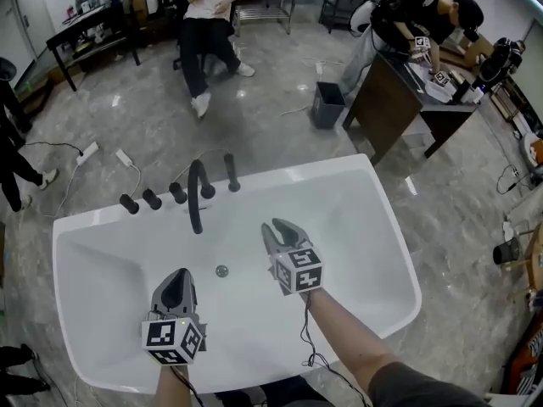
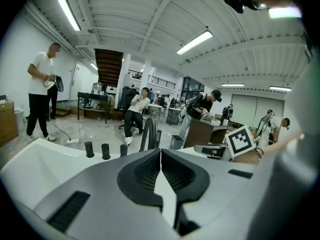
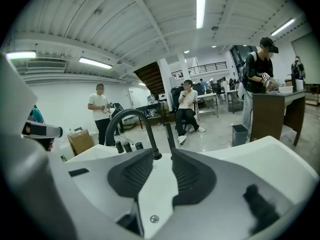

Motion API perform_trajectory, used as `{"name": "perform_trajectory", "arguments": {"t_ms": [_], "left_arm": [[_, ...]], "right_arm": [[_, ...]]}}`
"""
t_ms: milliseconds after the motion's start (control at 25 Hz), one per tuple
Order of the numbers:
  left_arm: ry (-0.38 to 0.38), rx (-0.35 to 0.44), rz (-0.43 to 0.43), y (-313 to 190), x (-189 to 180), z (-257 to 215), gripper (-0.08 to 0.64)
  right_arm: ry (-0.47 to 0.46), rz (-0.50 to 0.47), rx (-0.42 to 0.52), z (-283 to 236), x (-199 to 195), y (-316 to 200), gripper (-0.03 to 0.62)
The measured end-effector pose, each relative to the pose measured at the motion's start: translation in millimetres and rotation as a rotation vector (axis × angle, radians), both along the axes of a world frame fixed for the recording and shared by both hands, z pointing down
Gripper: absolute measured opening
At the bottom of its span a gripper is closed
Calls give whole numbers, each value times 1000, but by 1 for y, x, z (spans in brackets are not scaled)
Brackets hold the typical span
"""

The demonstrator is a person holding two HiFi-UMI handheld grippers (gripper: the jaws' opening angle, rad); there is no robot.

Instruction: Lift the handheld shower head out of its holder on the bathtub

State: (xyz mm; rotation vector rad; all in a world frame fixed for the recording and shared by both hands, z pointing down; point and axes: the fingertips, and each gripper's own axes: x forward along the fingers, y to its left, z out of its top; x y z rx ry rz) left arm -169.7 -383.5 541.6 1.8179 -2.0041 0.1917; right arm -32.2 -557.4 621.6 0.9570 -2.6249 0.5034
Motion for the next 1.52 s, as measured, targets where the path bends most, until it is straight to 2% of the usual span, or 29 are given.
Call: {"name": "perform_trajectory", "arguments": {"t_ms": [40, 80, 320, 480, 760, 960, 1400, 1480, 1520], "left_arm": [[-2, -4, -10, -5, -6, 6, 15], [-3, -6, -19, -10, -13, 12, 15], [18, -9, -75, -34, -47, 46, 15], [25, -6, -84, -52, -59, 68, 15], [28, 7, -102, -73, -78, 93, 15], [33, 9, -121, -78, -90, 107, 17], [35, 1, -91, -77, -84, 121, 15], [34, 4, -86, -76, -83, 120, 17], [34, 5, -86, -76, -83, 120, 15]], "right_arm": [[5, -6, 3, 7, -7, -7, 132], [11, -12, 5, 14, -15, -15, 158], [67, -17, 33, 53, -54, -53, 199], [89, -4, 76, 74, -79, -85, 221], [147, 16, 133, 109, -121, -135, 219], [165, -10, 107, 136, -141, -143, 218], [195, -31, 171, 144, -178, -170, 216], [208, -35, 183, 143, -177, -172, 194], [215, -34, 181, 143, -176, -173, 140]]}}
